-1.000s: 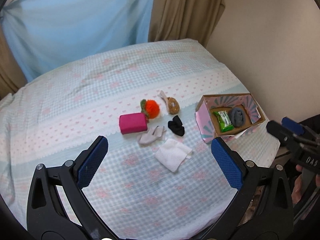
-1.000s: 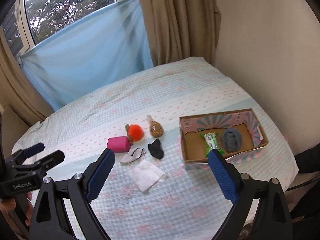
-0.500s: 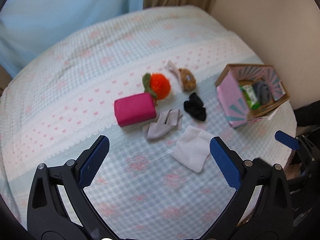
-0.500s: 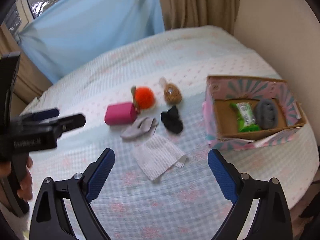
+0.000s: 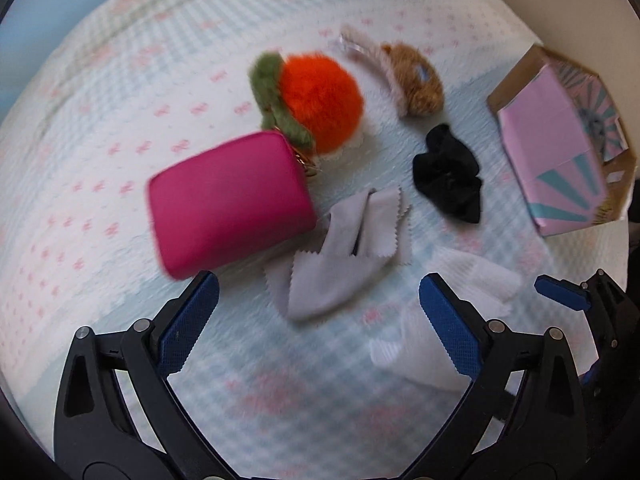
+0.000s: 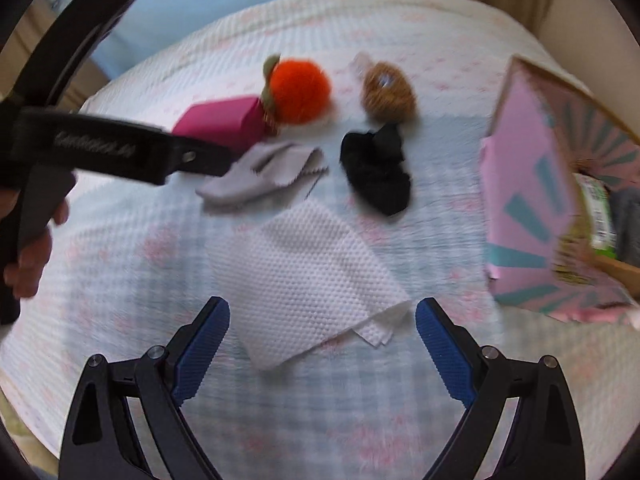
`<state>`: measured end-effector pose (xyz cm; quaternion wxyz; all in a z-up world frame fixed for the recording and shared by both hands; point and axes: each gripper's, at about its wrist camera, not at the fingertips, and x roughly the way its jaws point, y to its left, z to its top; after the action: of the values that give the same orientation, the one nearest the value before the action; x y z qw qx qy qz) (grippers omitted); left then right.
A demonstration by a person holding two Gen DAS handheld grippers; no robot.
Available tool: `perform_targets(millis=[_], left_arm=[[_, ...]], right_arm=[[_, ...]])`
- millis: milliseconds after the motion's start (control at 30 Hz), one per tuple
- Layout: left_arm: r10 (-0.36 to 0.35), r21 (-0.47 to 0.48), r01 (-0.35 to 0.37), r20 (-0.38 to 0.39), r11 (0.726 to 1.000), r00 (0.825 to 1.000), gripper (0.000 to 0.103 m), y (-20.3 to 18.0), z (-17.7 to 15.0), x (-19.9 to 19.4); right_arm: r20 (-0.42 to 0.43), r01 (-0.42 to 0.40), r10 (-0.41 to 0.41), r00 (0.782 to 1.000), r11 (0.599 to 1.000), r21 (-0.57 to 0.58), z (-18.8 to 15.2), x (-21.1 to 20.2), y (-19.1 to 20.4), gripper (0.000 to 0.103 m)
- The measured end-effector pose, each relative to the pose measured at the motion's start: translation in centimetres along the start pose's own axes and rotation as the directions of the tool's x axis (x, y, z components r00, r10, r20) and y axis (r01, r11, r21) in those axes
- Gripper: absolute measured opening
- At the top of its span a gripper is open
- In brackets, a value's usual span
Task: Organize soft objects
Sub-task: 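Grasp the grey cloth with the left tool while the right tool grasps the white cloth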
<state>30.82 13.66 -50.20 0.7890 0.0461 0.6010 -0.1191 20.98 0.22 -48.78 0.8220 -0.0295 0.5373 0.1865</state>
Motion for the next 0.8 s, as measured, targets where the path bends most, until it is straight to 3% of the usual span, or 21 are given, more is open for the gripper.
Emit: perform_targets(millis=[233,467,567,633,700,767,800], left_arm=[[-0.013,0.001,0.013,-0.045,1.0,0.999,0.092,-1.0,0.1,4.4],[0.049,0.051,-0.049,-0.006,0.998,0.999,0.089,-3.2,0.5,5.9],[0.044,0.073,-0.045,0.013,0.996,0.999,0.069,-4.2,0.3,5.6],[0.039,0.095,-0.041,0.022,0.995,0.999,0.041,-4.8,0.2,5.2],[0.037,0.111,-0.039,0.022,0.993,0.999,0.022,-5.4,0.1,5.0],[0.04,0.116,-0.042,0.016,0.992,0.999,0.017,-5.9,0.1,4.9],[0.042,0.115,-0.044,0.015,0.992,0.999,0.013,-6.1,0.1,4.9]], right_arm=[[-0.022,-0.032,0.031,0.999,0.998,-0.046,-0.4,3.0,-0.7,0.093],[-0.006,-0.006,0.005,1.0,0.993,-0.12,-1.0,4.1,0.9,0.093],[0.01,0.019,-0.018,1.0,0.99,-0.139,-1.3,4.1,1.3,0.089],[0.029,0.04,-0.036,0.999,0.989,-0.141,-1.5,3.8,1.6,0.069],[0.04,0.059,-0.055,0.998,0.991,-0.122,-1.6,3.4,1.3,0.055],[0.046,0.07,-0.066,0.997,0.992,-0.101,-1.5,3.1,0.8,0.044],[0.05,0.079,-0.074,0.996,0.992,-0.097,-1.5,2.9,0.6,0.034]])
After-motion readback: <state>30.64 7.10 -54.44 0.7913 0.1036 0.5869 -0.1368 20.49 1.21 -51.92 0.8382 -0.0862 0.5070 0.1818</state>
